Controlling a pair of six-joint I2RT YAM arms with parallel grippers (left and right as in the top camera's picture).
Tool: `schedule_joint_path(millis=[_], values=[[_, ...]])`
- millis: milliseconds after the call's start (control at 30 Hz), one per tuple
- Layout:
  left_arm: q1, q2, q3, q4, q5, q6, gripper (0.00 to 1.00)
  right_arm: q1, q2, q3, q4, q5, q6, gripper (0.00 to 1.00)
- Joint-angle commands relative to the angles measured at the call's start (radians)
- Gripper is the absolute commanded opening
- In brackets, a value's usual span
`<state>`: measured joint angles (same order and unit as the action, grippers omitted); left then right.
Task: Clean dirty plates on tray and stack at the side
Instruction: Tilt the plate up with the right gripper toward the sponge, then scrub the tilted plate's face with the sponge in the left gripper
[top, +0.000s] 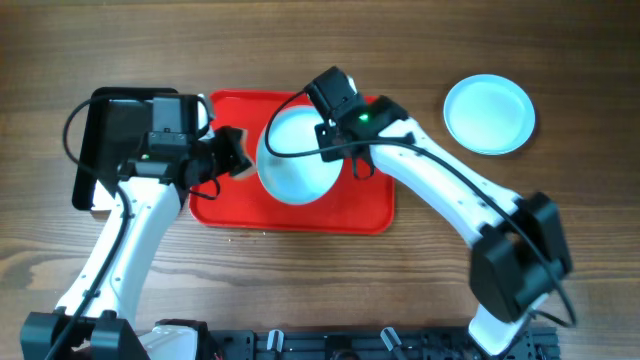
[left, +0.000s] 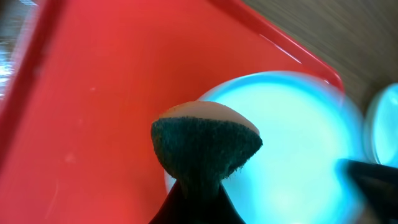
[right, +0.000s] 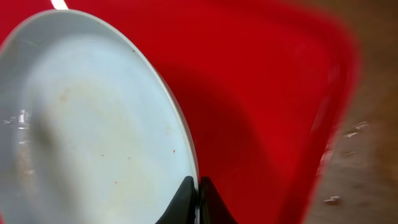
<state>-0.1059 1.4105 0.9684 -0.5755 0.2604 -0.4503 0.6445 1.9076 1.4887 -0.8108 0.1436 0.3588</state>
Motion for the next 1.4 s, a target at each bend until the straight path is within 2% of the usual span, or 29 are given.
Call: schedule_joint_path(millis=[0,300,600,700,867,1000,1133,1367], values=[[-0.056,0.050,-0.001,0.039,0.026,0.002,0.04,0.003,0.108,-0.015,0.029,-0.159,0.038,0.04],[-0.091,0.251,-0.001,0.055,-0.079,0.002,0.04,-0.005,0.150,-0.016,0.040,-0.192,0.042,0.04],[-0.143,0.365,-0.001,0.085,-0.103,0.002,0.04,-0.028,0.150,-0.016,0.049,-0.191,0.063,0.04],[-0.146,0.372,-0.002,0.082,-0.203,0.002,0.04,-0.028,0.150,-0.016,0.046,-0.191,0.063,0.04],[-0.146,0.373,-0.003,0.100,-0.508,0.002,0.04,-0.028,0.150,-0.016,0.047,-0.191,0.063,0.04],[-0.146,0.378,-0.003,0.175,-0.617,0.002,0.04,-0.028,0.150,-0.016,0.047,-0.191,0.063,0.04],[-0.146,0.380,-0.003,0.266,-0.579,0.002,0.04,-0.028,0.150,-0.016,0.047,-0.191,0.063,0.04],[-0.146,0.380,-0.003,0.323,-0.250,-0.007,0.04,-0.028,0.150,-0.016,0.048,-0.199,0.063,0.04]])
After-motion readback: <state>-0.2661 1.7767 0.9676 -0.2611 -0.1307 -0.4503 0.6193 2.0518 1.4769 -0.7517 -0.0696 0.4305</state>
